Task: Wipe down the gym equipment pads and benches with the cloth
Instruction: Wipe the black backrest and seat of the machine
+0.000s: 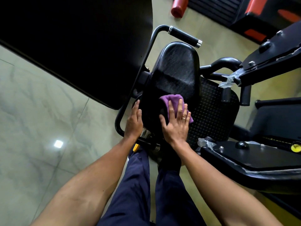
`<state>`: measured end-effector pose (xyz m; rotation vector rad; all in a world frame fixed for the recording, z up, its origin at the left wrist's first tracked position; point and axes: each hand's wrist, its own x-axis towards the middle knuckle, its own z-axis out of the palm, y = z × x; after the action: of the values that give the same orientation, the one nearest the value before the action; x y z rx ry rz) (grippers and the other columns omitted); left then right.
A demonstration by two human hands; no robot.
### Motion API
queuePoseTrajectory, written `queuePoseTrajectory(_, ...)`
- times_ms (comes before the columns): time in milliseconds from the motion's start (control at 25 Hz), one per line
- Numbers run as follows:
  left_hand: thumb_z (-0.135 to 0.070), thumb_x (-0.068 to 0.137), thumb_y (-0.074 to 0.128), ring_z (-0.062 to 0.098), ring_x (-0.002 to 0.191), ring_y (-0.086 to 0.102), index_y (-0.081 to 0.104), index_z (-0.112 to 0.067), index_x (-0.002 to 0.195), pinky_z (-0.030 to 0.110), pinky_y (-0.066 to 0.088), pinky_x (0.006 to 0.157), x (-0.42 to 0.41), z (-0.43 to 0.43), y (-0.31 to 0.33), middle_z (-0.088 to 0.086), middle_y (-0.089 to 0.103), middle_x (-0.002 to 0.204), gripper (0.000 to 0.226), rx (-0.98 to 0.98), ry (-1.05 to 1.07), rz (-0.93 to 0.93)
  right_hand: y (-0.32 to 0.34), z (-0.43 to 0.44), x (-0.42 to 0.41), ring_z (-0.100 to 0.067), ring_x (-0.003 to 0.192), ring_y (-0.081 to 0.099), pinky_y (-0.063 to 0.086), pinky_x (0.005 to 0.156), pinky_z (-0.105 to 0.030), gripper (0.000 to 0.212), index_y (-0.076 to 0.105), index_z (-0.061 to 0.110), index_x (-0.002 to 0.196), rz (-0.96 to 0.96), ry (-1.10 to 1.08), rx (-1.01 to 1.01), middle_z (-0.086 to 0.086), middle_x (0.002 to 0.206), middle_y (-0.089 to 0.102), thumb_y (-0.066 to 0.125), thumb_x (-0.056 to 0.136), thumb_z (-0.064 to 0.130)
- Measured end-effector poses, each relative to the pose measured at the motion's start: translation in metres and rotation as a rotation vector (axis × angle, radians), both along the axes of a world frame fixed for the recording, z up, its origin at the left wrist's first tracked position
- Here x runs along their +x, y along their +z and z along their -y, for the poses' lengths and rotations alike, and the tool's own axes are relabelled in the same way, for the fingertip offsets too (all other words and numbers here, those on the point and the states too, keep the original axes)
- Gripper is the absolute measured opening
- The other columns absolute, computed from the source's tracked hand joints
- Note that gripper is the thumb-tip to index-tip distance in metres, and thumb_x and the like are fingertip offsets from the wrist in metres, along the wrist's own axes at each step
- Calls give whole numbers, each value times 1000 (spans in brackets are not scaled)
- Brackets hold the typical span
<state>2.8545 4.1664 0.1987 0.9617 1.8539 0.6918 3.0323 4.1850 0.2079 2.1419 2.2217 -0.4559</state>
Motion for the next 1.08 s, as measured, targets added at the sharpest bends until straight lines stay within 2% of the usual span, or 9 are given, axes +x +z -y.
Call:
queuePoseTrajectory(120, -26, 110, 35, 22, 141, 46, 34, -27, 157, 18, 37, 103, 8, 2, -8, 5, 42, 159, 47, 37, 57, 34, 4, -24, -63, -43, 155, 3, 5, 124, -62, 74, 22, 26, 163, 3, -310, -13, -13, 171, 3, 36, 97, 57)
queuePoseTrajectory(240, -19, 110, 39, 20, 144, 42, 30, -18, 158, 28, 36, 115, 7, 7, -16, 6, 36, 162, 49, 93, 1, -1, 0, -9, -90, -39, 157, 1, 0, 125, -58, 70, 24, 27, 162, -21, -40, 1, -8, 171, 4, 36, 99, 54)
queuePoseTrajectory(400, -29, 110, 38, 23, 132, 54, 33, -27, 157, 19, 39, 97, 1, 6, -13, 6, 48, 154, 48, 20, 8, 10, -1, 30, -53, -37, 156, 14, 16, 123, -60, 64, 35, 30, 158, -83, 166, 77, -8, 169, 18, 46, 99, 52)
queuePoseTrajectory(480, -32, 110, 37, 22, 137, 49, 33, -33, 157, 22, 40, 102, 2, 3, -12, 5, 46, 156, 47, 1, 37, 34, -1, 49, -27, -37, 156, 13, 18, 123, -61, 69, 30, 32, 159, -50, 217, 67, -8, 170, 17, 49, 97, 57)
queuePoseTrajectory(600, -26, 111, 34, 18, 145, 39, 38, -26, 155, 17, 30, 108, 14, -2, -11, 2, 40, 160, 45, 15, 129, 16, 1, 35, -9, -35, 158, 5, 13, 125, -56, 73, 27, 35, 160, -66, 19, -5, -6, 172, 7, 41, 96, 66)
queuePoseTrajectory(680, -23, 110, 34, 19, 144, 40, 42, -21, 153, 17, 29, 109, 27, -10, -12, 3, 42, 158, 44, 9, 252, 19, 5, 4, -27, -35, 157, -3, 9, 126, -55, 74, 23, 38, 161, -137, -267, -80, -5, 172, -3, 41, 94, 64)
queuePoseTrajectory(760, -26, 109, 34, 22, 140, 44, 48, -17, 149, 21, 30, 109, 37, -19, -14, 7, 48, 153, 43, -33, 387, 38, 7, -15, -53, -39, 157, -6, 5, 126, -57, 74, 22, 38, 161, -128, -399, -111, -7, 172, -5, 42, 93, 58)
queuePoseTrajectory(960, -42, 104, 36, 23, 130, 55, 61, -23, 138, 39, 44, 108, 47, -30, -18, 4, 60, 141, 46, -67, 583, 19, 2, 22, -29, -34, 158, -3, 5, 125, -58, 68, 27, 38, 160, -58, 44, -12, -5, 172, 5, 40, 97, 61)
queuePoseTrajectory(1080, -47, 102, 36, 20, 127, 58, 65, -26, 133, 36, 46, 106, 53, -34, -19, 0, 64, 136, 47, -84, 676, -14, 3, 33, -13, -30, 158, -2, 5, 126, -55, 76, 16, 40, 162, -47, -155, -82, -1, 172, -4, 34, 95, 72)
